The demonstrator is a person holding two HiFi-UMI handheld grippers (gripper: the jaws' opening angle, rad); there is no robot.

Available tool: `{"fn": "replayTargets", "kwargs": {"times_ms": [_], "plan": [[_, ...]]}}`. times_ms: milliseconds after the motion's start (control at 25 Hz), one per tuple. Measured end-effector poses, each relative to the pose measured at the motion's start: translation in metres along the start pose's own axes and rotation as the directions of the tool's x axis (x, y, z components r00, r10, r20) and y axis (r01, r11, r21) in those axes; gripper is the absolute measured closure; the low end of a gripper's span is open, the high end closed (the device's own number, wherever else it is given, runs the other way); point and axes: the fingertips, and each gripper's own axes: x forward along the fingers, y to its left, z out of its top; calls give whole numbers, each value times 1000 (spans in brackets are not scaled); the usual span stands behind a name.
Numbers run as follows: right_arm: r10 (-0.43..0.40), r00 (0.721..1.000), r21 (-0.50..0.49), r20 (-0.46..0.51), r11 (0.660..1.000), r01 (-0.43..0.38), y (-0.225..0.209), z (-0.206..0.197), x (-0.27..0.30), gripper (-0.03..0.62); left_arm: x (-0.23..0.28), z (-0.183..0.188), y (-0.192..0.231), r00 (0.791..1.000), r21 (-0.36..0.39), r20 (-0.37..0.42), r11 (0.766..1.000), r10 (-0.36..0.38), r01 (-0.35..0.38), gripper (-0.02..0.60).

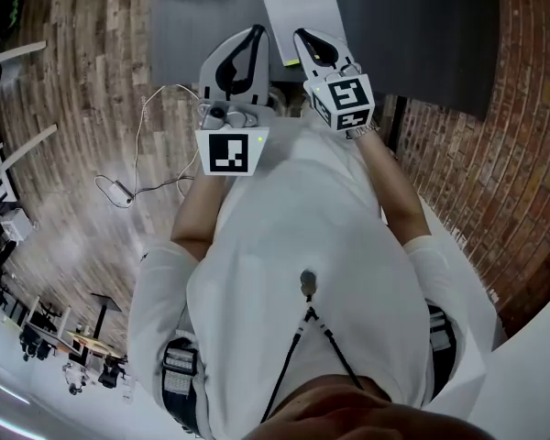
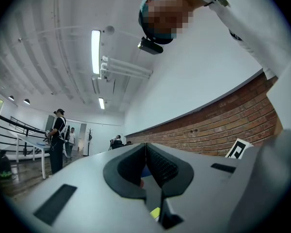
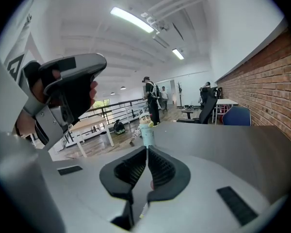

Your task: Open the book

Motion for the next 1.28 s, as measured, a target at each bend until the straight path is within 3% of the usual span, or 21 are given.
{"fn": "replayTargets", "kwargs": {"times_ms": [480, 720, 1040, 1080, 1160, 1280], "plan": [[9, 986, -5, -164, 1000, -10, -12, -72, 29, 556, 14, -14, 0, 1000, 11, -23, 1000, -13, 13, 558], [17, 966, -25, -259, 999, -24, -12, -112, 44, 556, 10, -17, 5, 1000, 2, -27, 1000, 10, -10, 558], [56, 926, -20, -374, 997, -69, -5, -157, 58, 551, 8, -20, 6, 999, 7, -35, 1000, -10, 11, 558], [64, 919, -14, -389, 997, -76, -4, -163, 59, 542, 8, -20, 6, 999, 7, -37, 1000, -14, 14, 558], [81, 903, -8, -423, 996, -93, -3, -174, 61, 438, 9, -21, 6, 999, 8, -44, 1000, -19, 20, 558], [71, 889, -24, -453, 996, -91, -3, -185, 63, 436, 8, -21, 11, 999, 6, -46, 1000, -14, 14, 558]]}}
